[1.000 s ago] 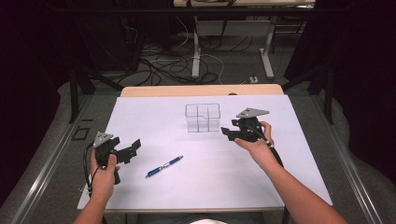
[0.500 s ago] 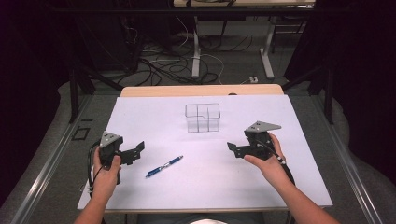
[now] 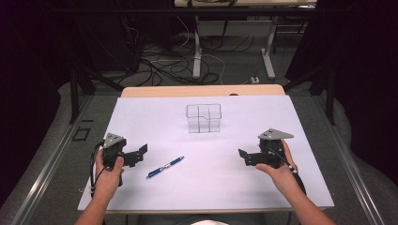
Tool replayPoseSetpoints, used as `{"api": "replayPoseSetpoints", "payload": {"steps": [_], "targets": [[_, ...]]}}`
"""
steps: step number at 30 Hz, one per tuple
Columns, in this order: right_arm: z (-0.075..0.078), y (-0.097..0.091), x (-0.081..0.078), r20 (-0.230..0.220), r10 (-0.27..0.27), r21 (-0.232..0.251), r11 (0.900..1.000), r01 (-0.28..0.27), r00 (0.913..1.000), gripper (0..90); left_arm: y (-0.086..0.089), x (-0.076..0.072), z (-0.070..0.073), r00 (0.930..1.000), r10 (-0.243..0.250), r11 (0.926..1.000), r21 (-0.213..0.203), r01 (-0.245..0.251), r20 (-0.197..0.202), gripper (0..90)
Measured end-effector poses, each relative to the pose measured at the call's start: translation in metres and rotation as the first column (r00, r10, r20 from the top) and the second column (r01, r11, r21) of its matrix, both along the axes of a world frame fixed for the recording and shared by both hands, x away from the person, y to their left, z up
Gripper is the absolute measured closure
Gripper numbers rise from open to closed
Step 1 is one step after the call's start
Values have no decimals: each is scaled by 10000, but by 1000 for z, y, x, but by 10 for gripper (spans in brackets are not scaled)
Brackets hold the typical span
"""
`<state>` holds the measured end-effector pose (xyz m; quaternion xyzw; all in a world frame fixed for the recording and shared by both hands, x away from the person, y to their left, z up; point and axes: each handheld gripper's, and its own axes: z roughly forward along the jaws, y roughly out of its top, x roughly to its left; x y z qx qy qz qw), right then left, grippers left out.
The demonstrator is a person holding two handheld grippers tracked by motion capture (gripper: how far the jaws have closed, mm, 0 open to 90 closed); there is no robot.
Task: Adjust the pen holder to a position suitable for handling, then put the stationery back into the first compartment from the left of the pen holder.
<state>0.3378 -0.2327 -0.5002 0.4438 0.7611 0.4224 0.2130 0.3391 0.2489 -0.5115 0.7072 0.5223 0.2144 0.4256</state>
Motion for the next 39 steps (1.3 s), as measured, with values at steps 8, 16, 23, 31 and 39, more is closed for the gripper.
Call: {"api": "replayPoseSetpoints", "payload": {"steps": [8, 16, 23, 31, 39], "targets": [[-11, -15, 5, -207, -478, 0, 9989, 478, 9986, 0, -1, 0, 4, 9996, -264, 9996, -82, 263, -135, 3], [-18, -24, 10, -361, -842, -120, 9964, 838, 9958, 0, -10, -1, 13, 9981, -605, 9968, 535, 597, 137, 4], [-19, -24, 9, -392, -835, -141, 9965, 830, 9957, 0, -17, 1, 18, 9951, -967, 9897, 1081, 941, 191, 32], [-17, -24, 9, -350, -864, -220, 9961, 856, 9956, 0, -26, 4, 23, 9891, -1456, 9799, 1412, 1412, 208, 156], [-15, -24, 10, -349, -874, -257, 9959, 865, 9956, 4, -36, 7, 30, 9779, -2073, 9643, 1742, 1997, 264, 225]]}}
